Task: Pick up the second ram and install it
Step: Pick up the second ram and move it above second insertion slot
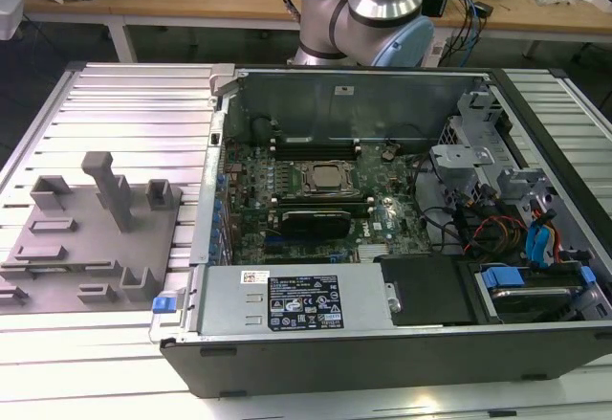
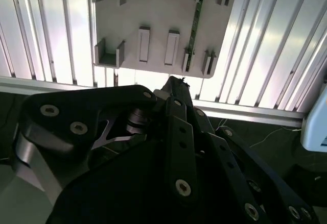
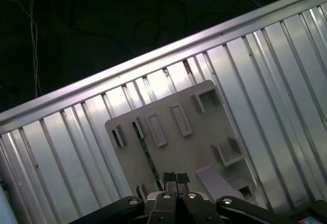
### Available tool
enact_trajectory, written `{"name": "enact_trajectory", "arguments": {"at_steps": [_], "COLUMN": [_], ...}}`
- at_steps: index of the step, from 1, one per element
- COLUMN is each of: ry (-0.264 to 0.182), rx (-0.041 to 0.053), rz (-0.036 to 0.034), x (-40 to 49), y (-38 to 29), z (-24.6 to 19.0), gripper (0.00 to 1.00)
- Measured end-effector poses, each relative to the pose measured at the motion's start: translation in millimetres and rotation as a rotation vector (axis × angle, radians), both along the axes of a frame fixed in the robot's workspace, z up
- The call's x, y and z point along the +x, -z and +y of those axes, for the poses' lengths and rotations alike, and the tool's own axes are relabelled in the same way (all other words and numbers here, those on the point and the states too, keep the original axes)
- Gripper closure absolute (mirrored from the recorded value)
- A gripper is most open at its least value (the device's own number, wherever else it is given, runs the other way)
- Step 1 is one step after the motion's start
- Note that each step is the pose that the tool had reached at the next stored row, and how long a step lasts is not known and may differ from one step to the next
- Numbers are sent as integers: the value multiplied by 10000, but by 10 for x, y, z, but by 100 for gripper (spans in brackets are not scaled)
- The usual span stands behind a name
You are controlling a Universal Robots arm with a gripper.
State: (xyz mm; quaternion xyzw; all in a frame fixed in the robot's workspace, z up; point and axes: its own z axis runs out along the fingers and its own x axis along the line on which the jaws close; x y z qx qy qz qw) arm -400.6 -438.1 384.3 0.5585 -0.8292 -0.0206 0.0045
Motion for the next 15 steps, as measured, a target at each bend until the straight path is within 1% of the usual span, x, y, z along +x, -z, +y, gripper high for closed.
{"name": "enact_trajectory", "arguments": {"at_steps": [4, 6, 10, 12, 15], "ry": [-222, -426, -685, -944, -1205], "rx": [0, 0, 0, 0, 0], "rz": [0, 0, 0, 0, 0], "x": [0, 0, 0, 0, 0], "y": [0, 0, 0, 0, 0], "z": [0, 0, 0, 0, 0], "gripper": [89, 89, 89, 89, 89]}}
